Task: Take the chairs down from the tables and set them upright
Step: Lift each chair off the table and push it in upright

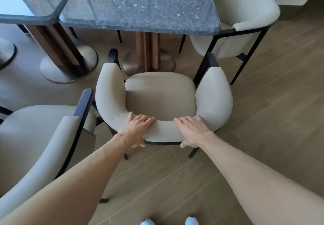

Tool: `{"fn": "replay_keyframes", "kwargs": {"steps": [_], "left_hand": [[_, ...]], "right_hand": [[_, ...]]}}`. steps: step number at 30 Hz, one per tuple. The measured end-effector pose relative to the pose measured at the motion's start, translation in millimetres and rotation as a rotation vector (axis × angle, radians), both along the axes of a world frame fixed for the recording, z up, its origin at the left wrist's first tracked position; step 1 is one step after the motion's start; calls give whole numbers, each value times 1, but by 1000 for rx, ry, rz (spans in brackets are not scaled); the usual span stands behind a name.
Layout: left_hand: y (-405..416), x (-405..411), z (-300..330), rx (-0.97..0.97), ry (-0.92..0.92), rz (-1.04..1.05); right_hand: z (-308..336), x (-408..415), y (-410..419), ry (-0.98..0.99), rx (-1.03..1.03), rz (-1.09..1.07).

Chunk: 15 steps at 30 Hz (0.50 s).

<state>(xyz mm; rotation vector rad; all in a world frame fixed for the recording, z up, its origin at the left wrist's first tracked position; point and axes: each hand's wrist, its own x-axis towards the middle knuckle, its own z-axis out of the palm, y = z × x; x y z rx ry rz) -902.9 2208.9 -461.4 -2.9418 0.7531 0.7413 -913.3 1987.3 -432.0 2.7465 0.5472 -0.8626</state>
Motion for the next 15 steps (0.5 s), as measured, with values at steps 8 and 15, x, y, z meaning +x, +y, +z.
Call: {"fn": "replay_keyframes", "kwargs": {"steps": [8,15], "left_hand": [[-33,-16,84,-921,171,656],[-59,-93,170,-1650,-72,908]], "right_hand": [[60,-17,31,-123,734,-499],[159,-77,23,-326,1445,-738]]}}
